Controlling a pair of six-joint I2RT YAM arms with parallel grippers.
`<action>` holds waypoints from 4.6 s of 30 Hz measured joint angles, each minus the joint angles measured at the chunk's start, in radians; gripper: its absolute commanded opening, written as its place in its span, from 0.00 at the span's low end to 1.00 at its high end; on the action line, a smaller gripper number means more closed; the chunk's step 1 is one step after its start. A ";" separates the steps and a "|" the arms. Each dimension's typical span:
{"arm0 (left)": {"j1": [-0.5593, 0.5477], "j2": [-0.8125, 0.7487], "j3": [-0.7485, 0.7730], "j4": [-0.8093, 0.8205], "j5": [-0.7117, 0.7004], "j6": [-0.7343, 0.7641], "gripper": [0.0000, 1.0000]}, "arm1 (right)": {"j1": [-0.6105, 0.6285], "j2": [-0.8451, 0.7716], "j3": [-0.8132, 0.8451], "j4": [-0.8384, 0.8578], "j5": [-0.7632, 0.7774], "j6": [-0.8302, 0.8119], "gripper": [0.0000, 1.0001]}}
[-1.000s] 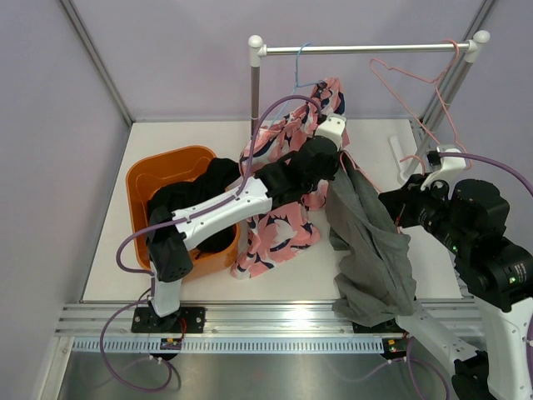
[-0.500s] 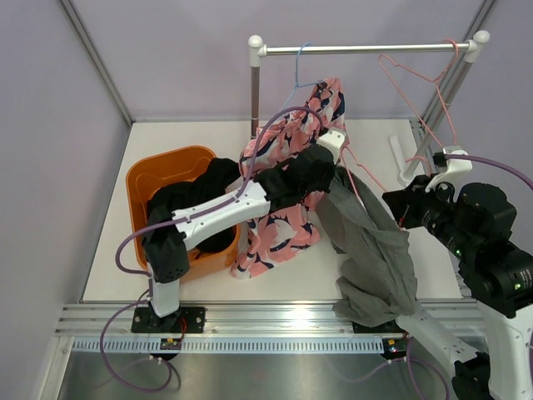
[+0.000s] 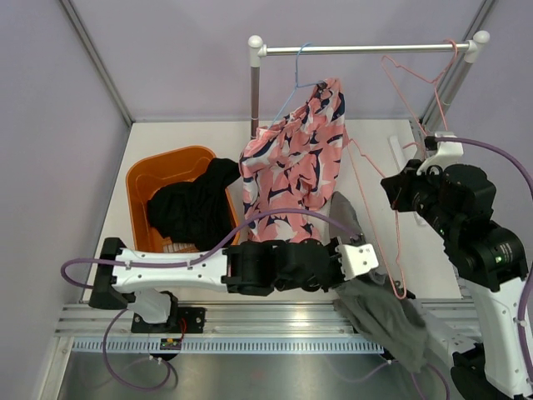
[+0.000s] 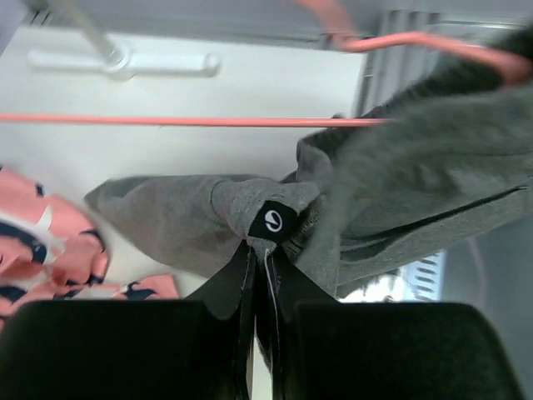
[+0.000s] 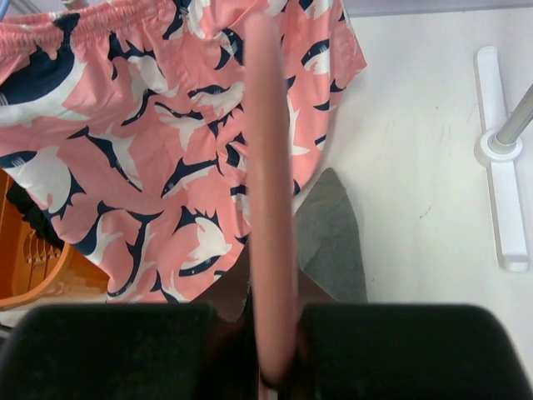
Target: Remove the shorts from the hanger
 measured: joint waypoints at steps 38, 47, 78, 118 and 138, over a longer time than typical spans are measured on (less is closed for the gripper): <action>-0.044 -0.590 0.286 0.642 -0.327 0.783 0.00 | 0.000 0.096 0.038 0.046 0.045 0.007 0.00; 0.274 -0.565 0.056 0.501 -0.349 0.631 0.00 | 0.000 0.099 0.040 0.045 0.029 0.008 0.00; 0.950 -0.747 -0.385 0.094 -0.306 -0.317 0.08 | 0.001 0.121 0.078 0.034 -0.028 -0.013 0.00; 0.952 -1.220 -0.621 -0.441 0.111 -0.348 0.99 | -0.184 0.739 0.740 0.138 0.056 -0.168 0.00; 0.952 -1.316 -0.671 -0.413 0.136 -0.337 0.99 | -0.306 0.949 0.805 0.245 -0.189 -0.166 0.00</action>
